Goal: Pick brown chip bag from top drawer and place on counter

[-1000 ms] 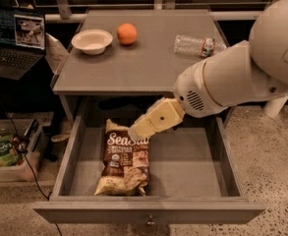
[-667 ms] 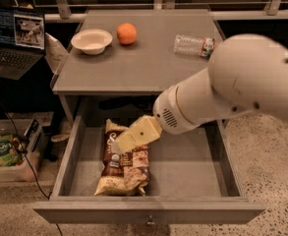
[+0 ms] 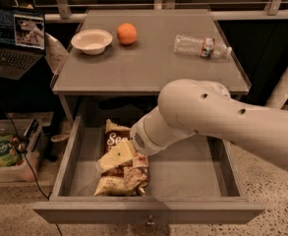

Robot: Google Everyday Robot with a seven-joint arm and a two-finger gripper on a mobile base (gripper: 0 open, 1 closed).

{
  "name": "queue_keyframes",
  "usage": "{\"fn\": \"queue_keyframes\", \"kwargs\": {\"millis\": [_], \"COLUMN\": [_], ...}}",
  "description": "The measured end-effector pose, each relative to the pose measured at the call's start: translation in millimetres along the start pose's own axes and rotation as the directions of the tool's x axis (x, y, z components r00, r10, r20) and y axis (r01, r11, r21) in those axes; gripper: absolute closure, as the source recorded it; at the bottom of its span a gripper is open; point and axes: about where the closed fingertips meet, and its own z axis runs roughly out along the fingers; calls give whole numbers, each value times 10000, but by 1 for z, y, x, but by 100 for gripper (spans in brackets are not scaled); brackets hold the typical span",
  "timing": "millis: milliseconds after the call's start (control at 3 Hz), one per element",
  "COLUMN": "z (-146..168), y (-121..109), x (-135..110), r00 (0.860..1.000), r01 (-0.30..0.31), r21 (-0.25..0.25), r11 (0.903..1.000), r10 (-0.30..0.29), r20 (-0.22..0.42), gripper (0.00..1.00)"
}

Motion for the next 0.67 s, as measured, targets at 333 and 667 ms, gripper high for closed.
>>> {"fn": "queue_keyframes", "kwargs": {"millis": [333,667], "z": [1,1], "y": [2,6], "x": [-1,-1], "r00": [9984,9991], "r01": [-558,-416], "r21": [39,65], "r11": [9984,9991], "r10": [558,416], "r20": [-36,87], "gripper": [0,0]}}
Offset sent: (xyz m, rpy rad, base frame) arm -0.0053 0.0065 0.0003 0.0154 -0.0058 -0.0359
